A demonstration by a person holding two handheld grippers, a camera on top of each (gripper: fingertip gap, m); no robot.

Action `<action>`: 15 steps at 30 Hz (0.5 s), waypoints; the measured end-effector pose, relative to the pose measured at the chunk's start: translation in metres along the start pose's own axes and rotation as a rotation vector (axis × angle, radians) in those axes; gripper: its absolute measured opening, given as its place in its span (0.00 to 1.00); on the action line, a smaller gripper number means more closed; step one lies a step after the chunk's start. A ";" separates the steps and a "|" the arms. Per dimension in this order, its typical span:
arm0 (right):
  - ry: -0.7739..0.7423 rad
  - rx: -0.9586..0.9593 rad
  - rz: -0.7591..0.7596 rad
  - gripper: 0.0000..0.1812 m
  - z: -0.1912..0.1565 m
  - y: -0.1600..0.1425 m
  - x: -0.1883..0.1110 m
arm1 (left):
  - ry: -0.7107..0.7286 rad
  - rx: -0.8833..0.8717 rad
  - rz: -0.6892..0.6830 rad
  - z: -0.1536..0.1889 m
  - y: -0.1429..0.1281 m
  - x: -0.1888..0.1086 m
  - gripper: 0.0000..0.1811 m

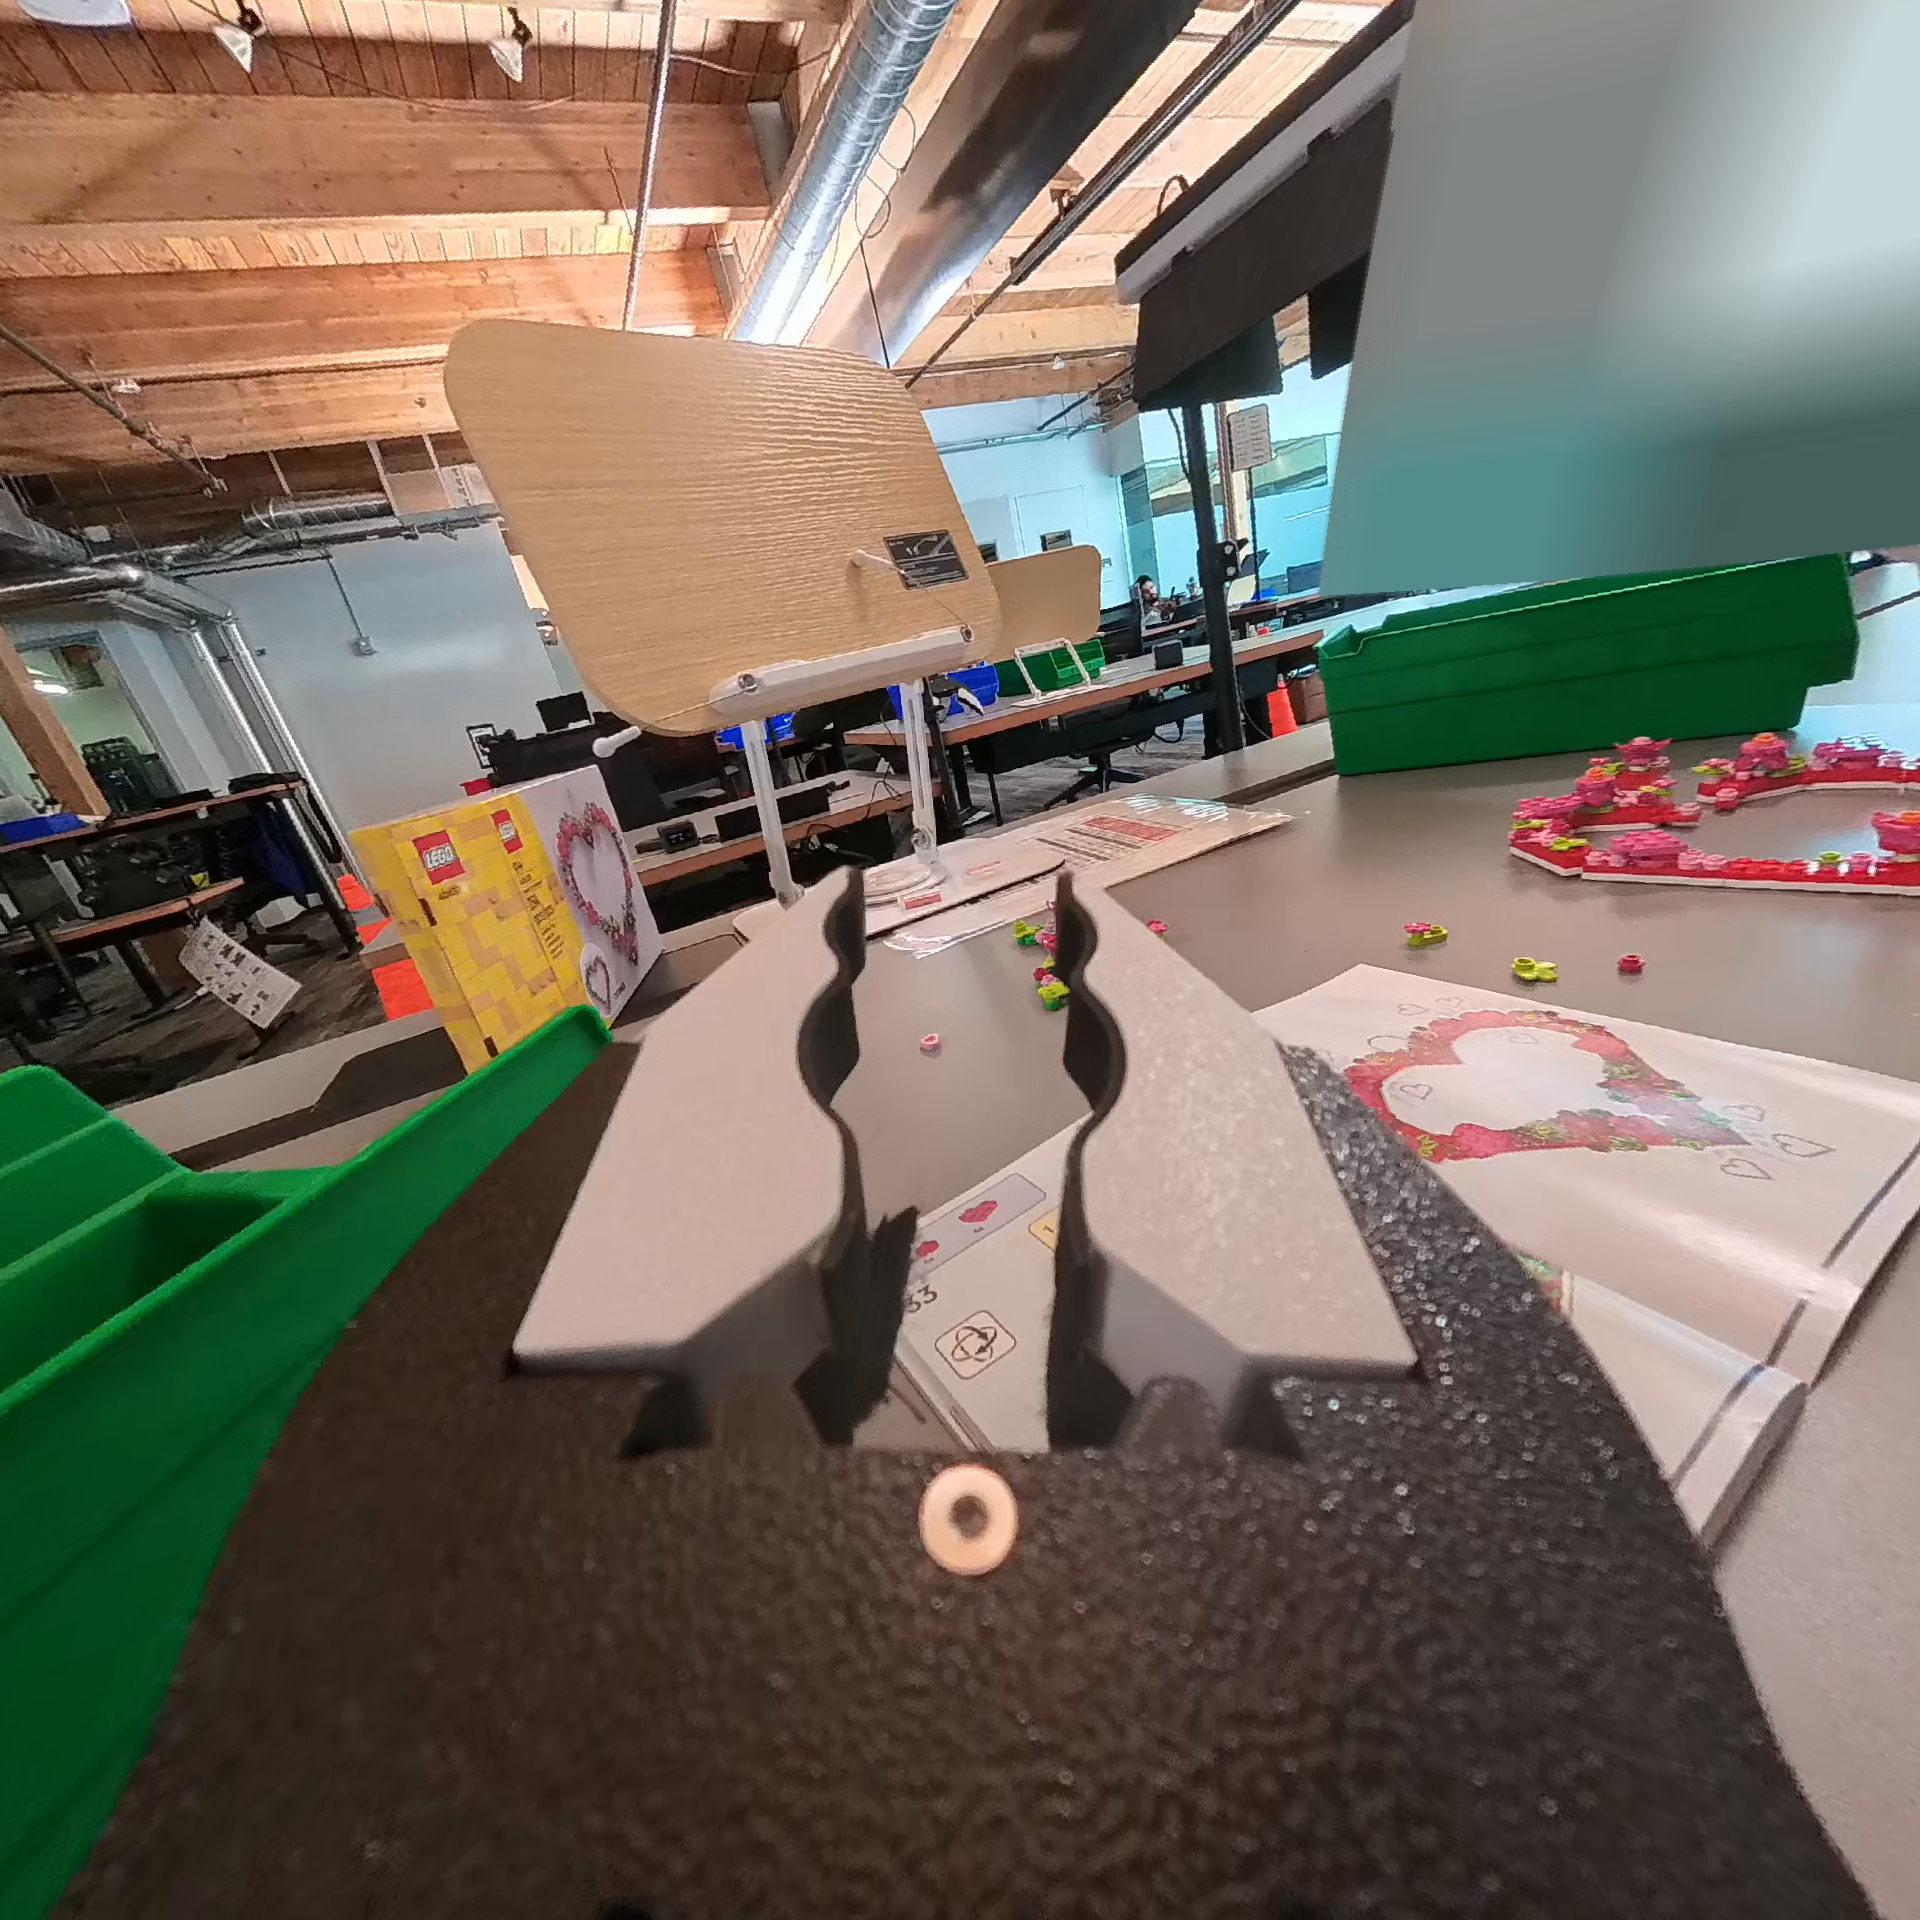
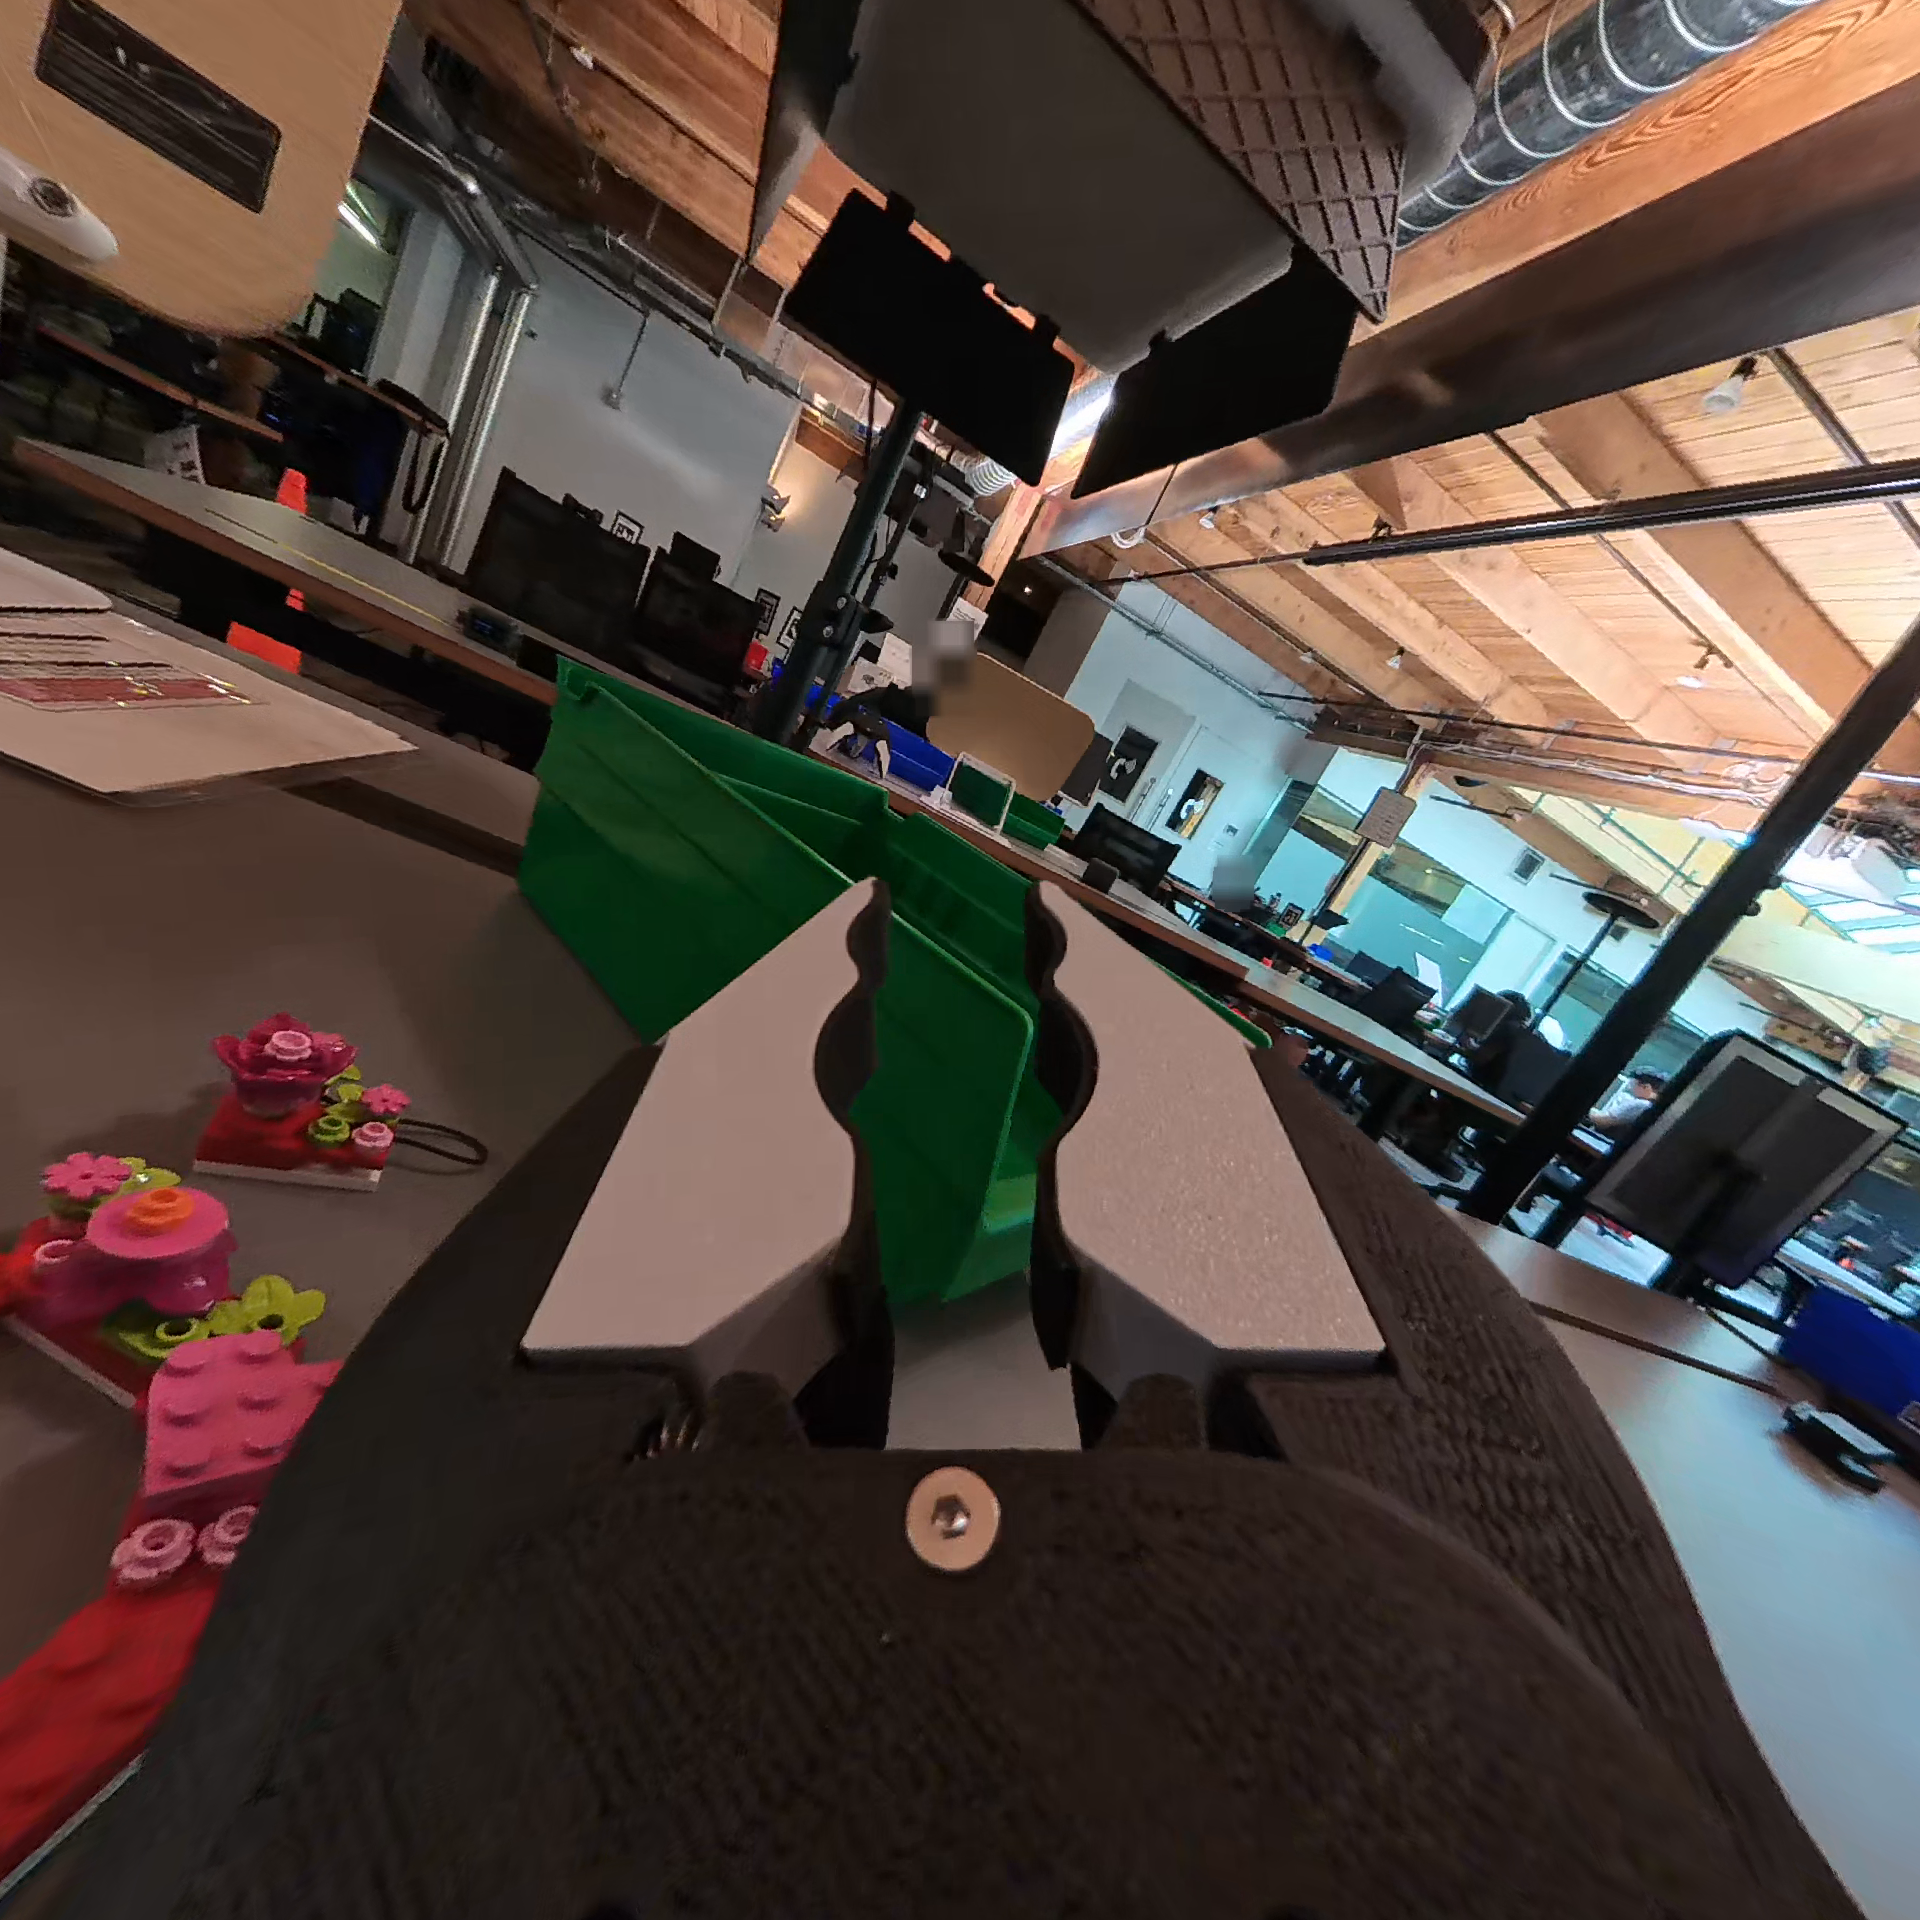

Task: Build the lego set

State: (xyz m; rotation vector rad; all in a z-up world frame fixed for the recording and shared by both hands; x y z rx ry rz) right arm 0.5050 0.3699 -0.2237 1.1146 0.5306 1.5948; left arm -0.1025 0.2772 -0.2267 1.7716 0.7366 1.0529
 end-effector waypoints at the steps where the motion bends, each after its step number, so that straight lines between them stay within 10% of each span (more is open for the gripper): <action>1: 0.003 0.000 0.004 0.13 0.000 0.001 -0.001 | -0.001 -0.003 0.003 0.000 0.000 0.000 0.19; 15: 0.006 -0.017 -0.012 0.09 -0.001 0.001 -0.002 | -0.001 -0.018 0.014 -0.001 0.001 -0.002 0.19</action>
Point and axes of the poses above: each gripper's, where its closed fingertips meet, x out along the fingers, y out of its top, z = x × y across the jaws, the point moved 10 cm from there along -x, back along the fingers, and after that the axes turned 8 degrees about z, right-handed, at the moved point
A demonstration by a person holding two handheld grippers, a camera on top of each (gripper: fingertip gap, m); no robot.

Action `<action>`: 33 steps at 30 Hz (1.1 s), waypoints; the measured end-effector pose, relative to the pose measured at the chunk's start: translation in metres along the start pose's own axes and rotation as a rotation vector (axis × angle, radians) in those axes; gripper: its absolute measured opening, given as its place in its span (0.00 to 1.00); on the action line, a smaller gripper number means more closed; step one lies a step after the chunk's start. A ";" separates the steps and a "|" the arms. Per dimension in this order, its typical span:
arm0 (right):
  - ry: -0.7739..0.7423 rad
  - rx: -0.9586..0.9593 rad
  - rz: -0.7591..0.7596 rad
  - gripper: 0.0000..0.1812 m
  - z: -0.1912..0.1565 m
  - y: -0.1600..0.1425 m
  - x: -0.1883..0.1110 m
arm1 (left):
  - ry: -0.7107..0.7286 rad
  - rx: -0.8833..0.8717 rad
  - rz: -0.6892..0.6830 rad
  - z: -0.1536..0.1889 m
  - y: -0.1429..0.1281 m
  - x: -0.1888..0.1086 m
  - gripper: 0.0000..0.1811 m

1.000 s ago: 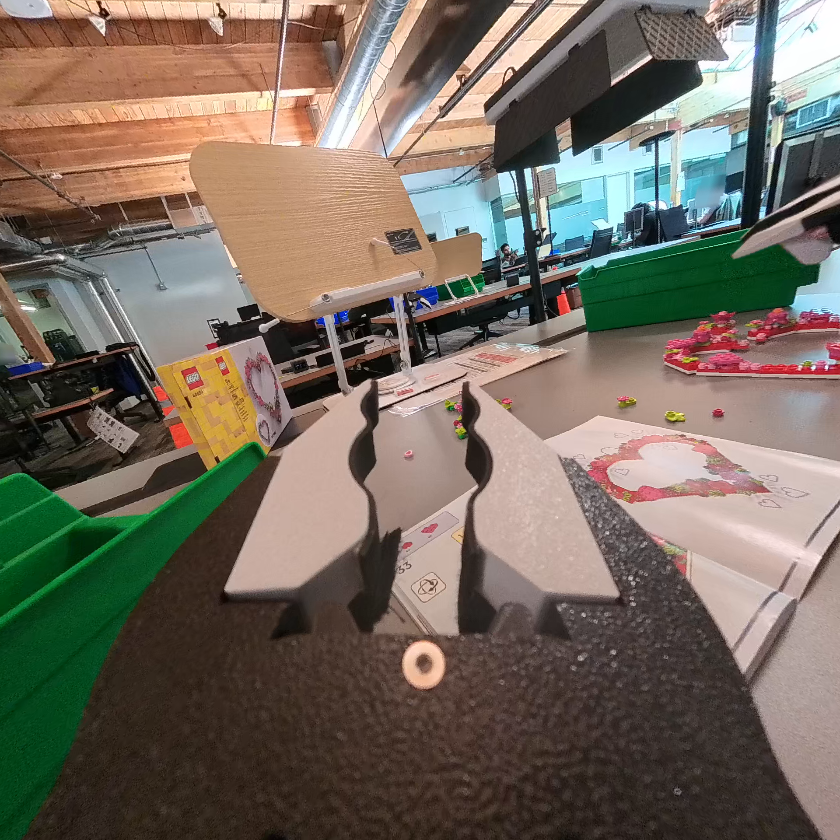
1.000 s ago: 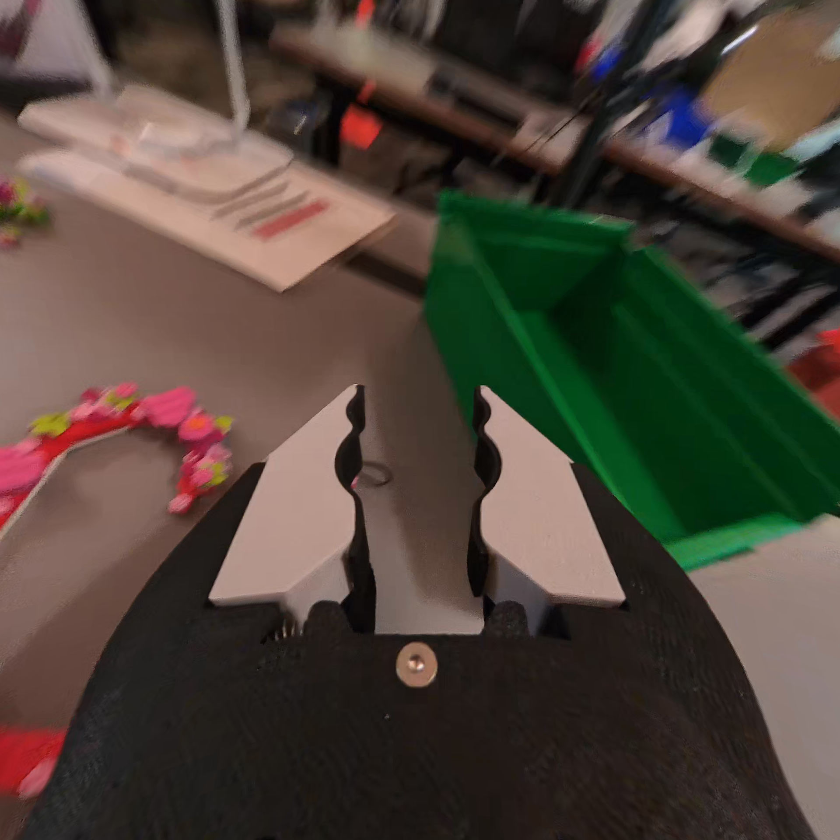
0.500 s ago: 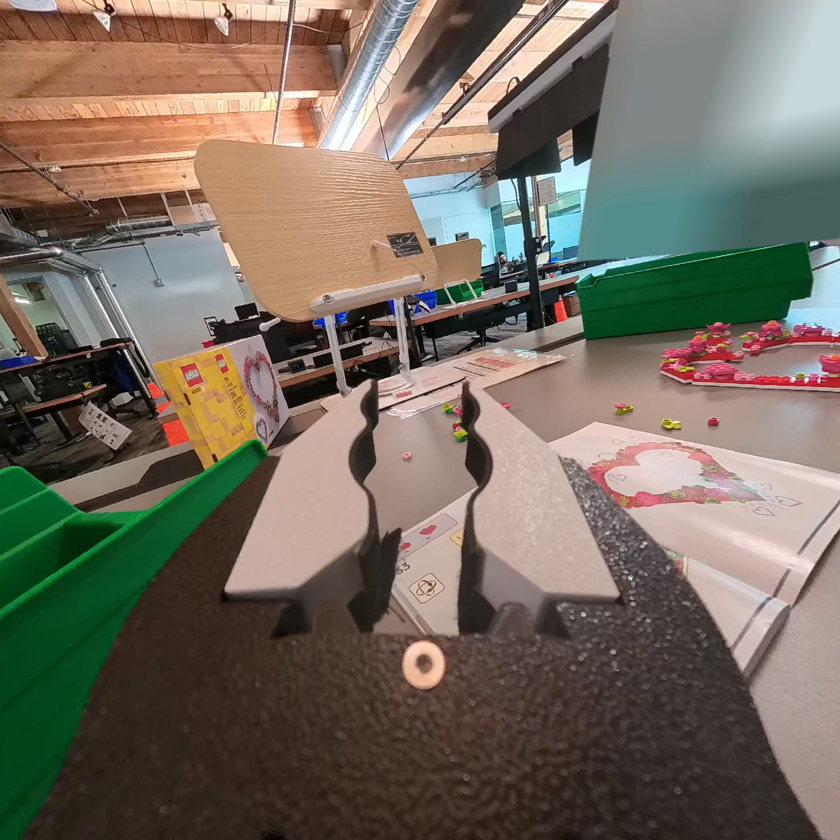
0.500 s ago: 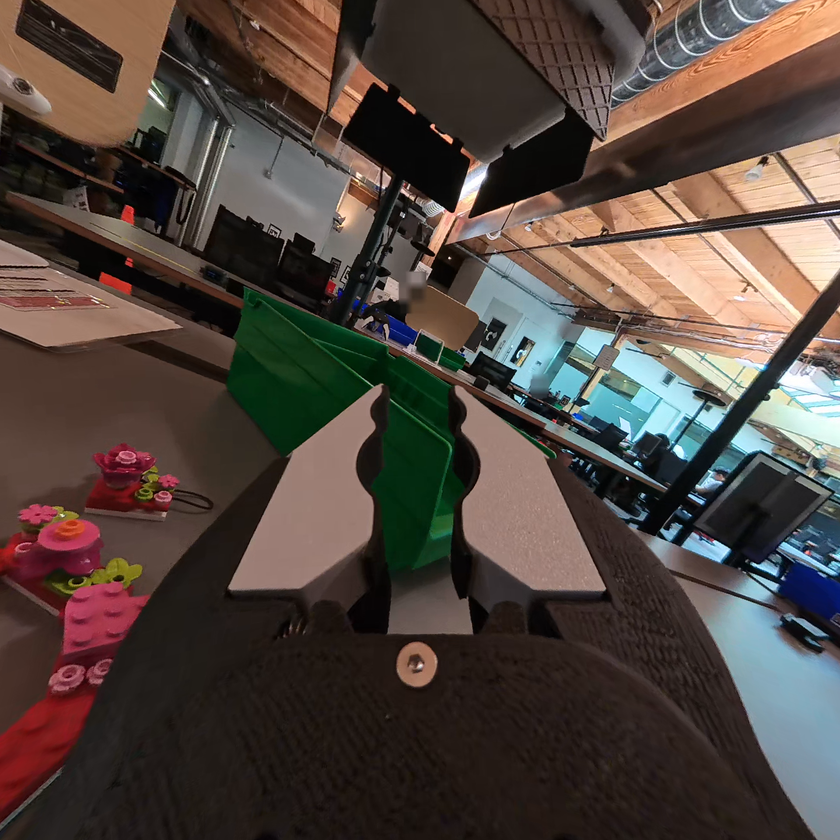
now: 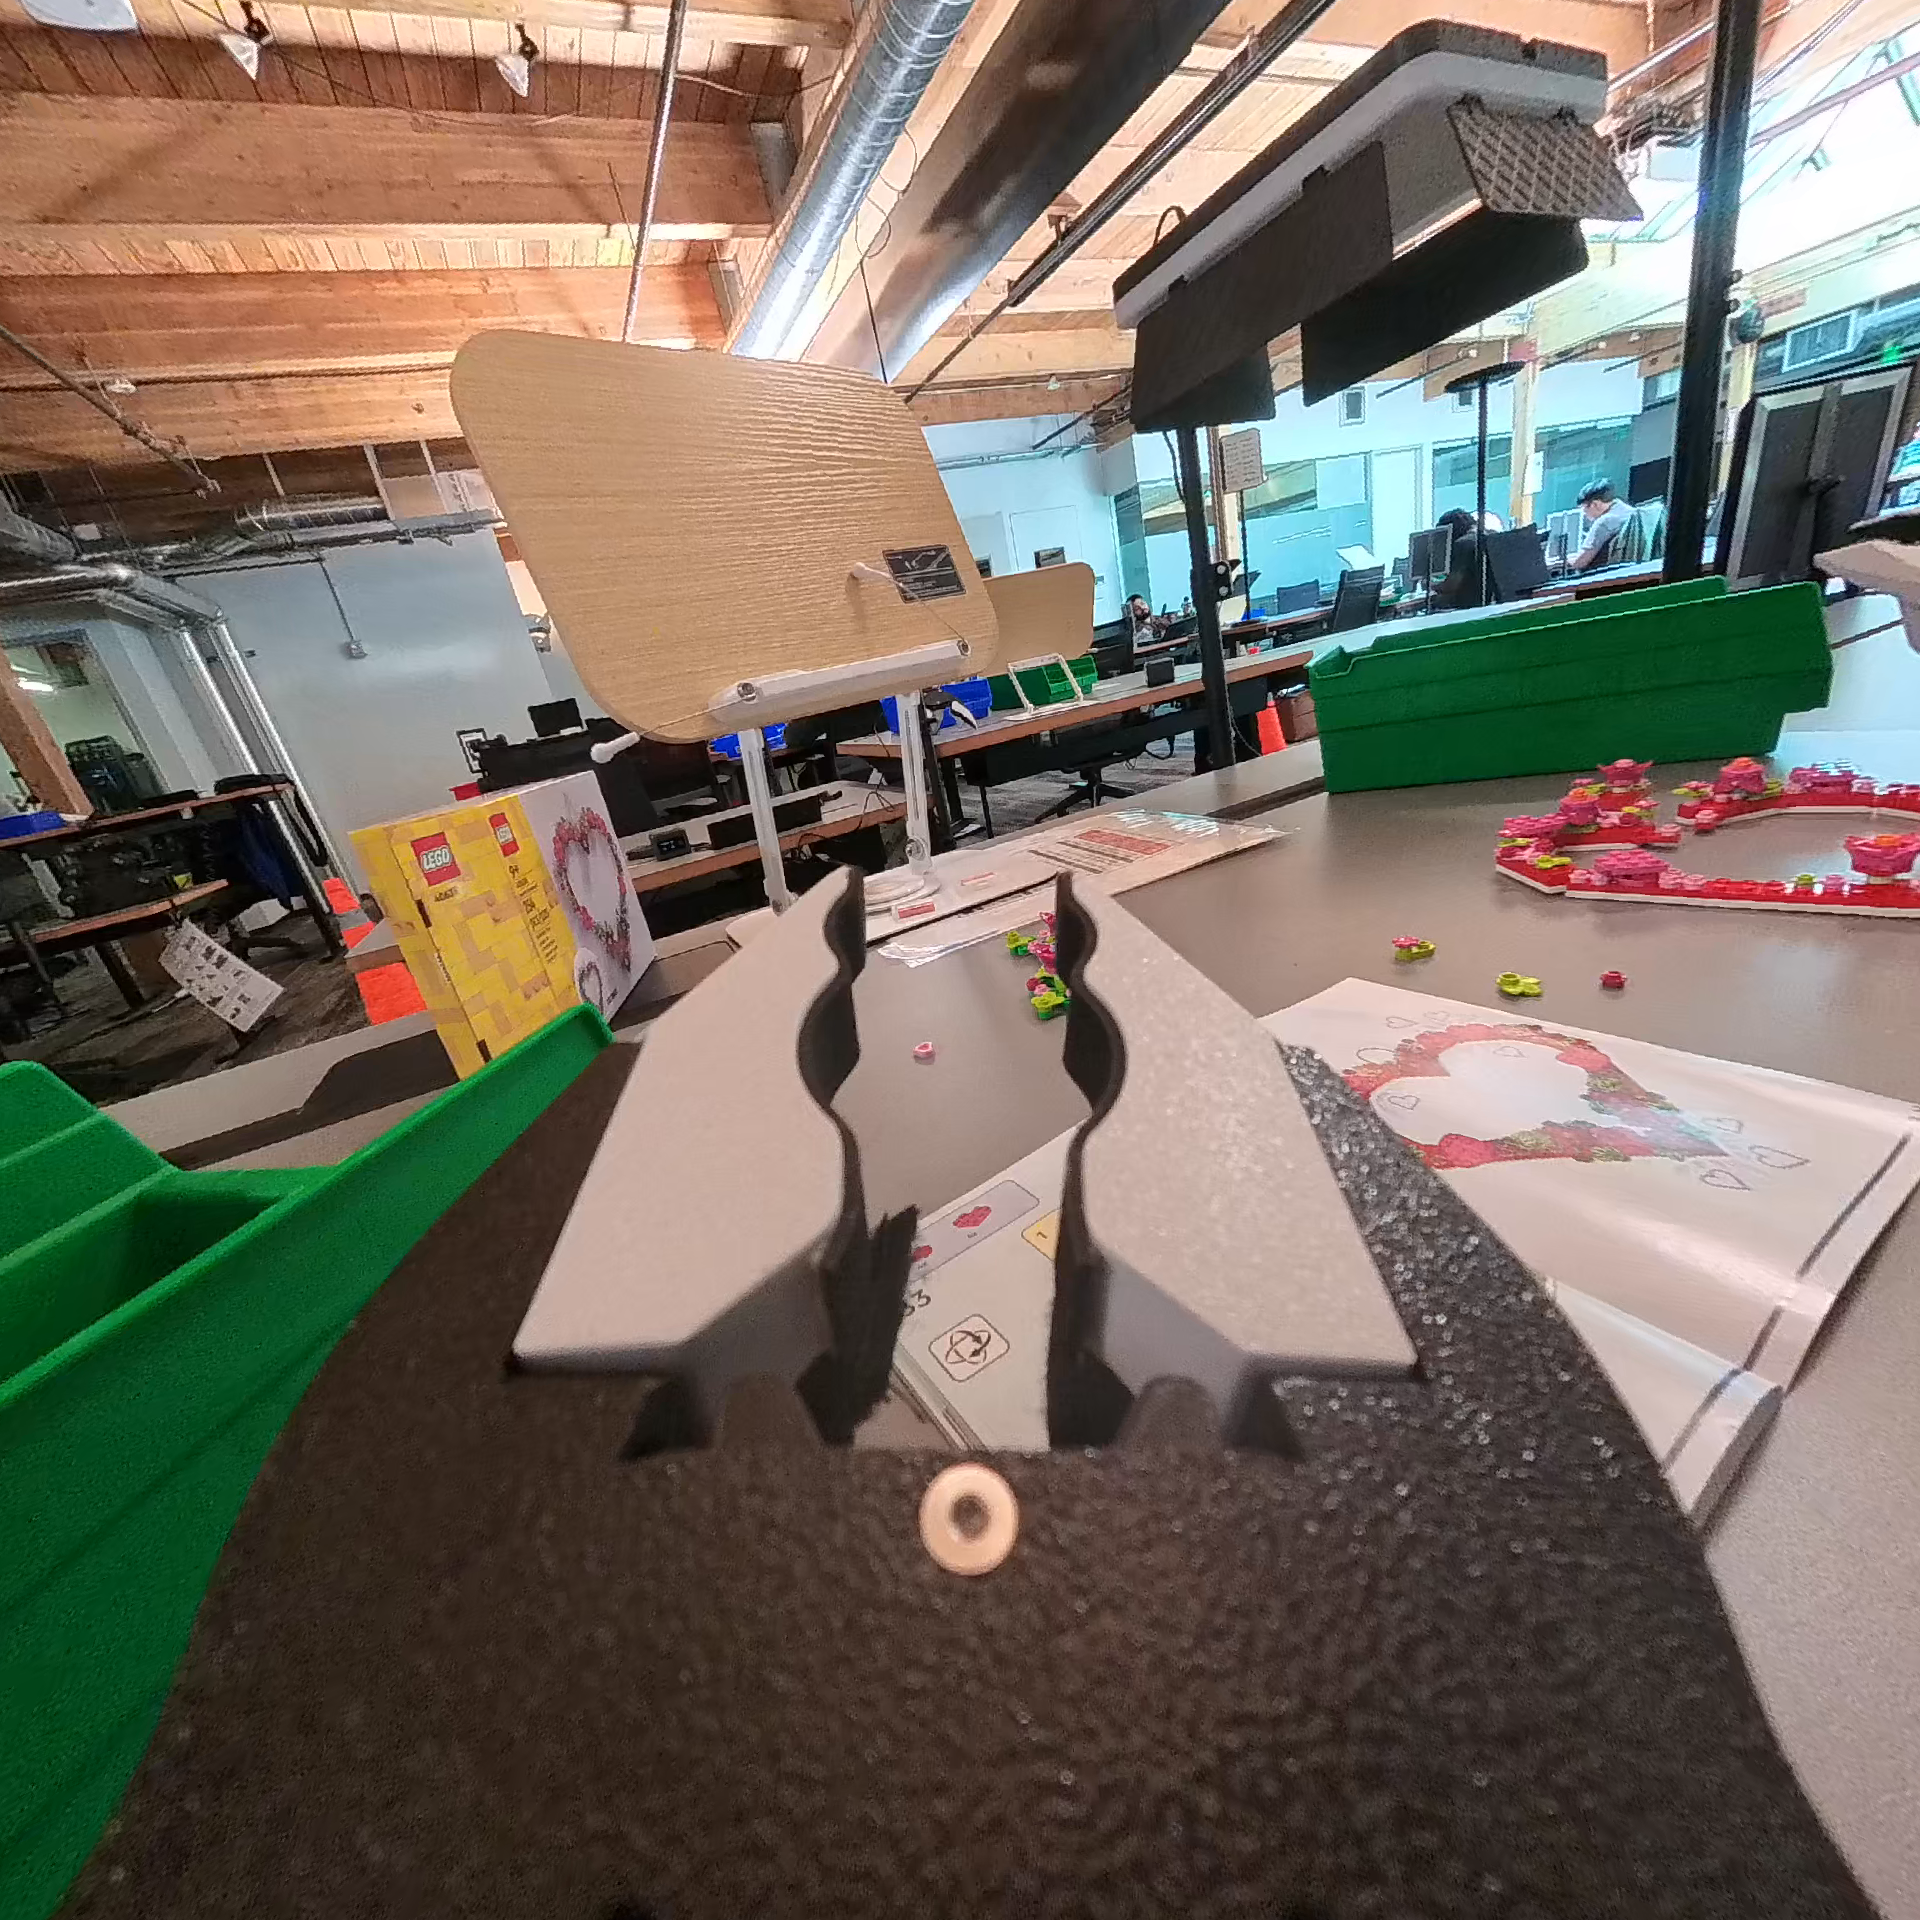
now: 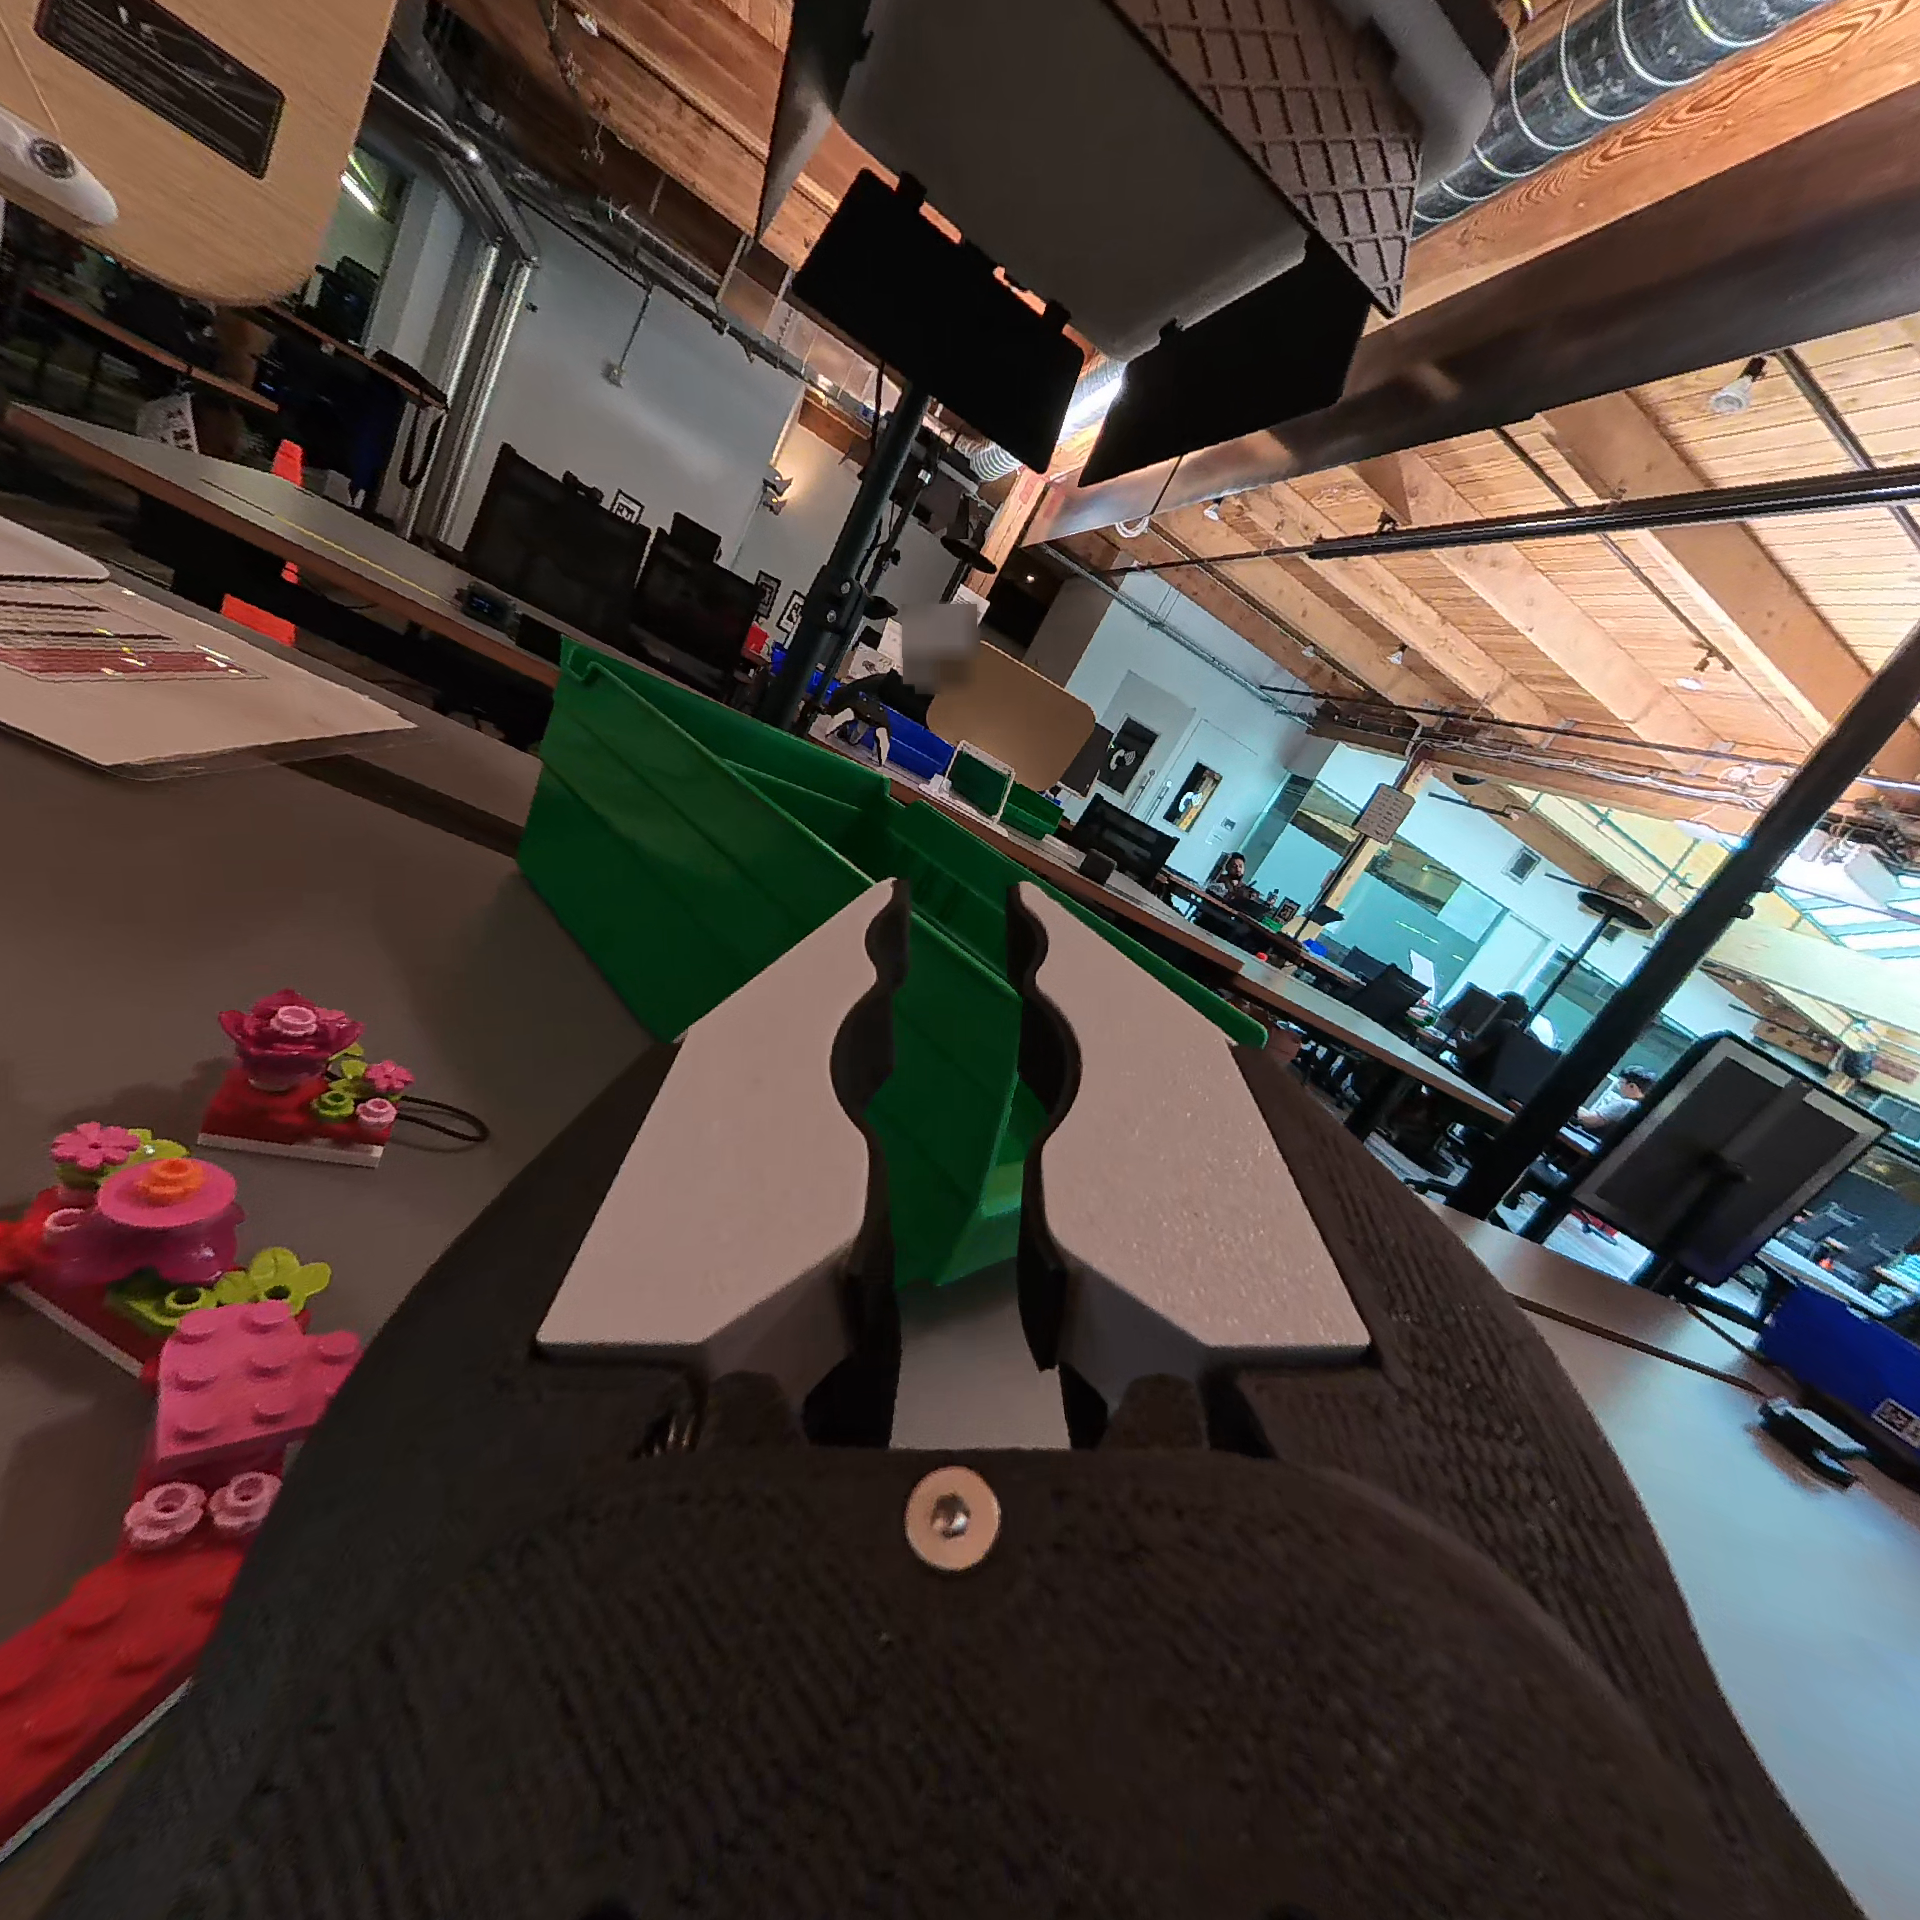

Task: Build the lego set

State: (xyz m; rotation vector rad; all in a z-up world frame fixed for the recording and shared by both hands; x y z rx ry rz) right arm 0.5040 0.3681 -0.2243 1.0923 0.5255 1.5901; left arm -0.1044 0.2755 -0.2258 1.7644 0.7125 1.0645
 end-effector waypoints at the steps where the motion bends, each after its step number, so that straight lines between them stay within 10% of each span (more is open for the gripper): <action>1: 0.003 -0.004 -0.002 0.09 0.000 0.000 0.000 | 0.000 0.001 -0.001 0.000 0.000 0.000 0.19; 33: 0.035 -0.024 -0.012 0.08 -0.004 -0.001 0.001 | 0.002 0.004 -0.003 0.001 0.000 0.000 0.18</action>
Point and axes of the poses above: each gripper's, where its closed fingertips meet, x out along the fingers, y out of its top, z = x × y across the jaws, the point moved 10 cm from there along -x, back along the fingers, and after that the axes turned 8 degrees about z, right-handed, at the moved point
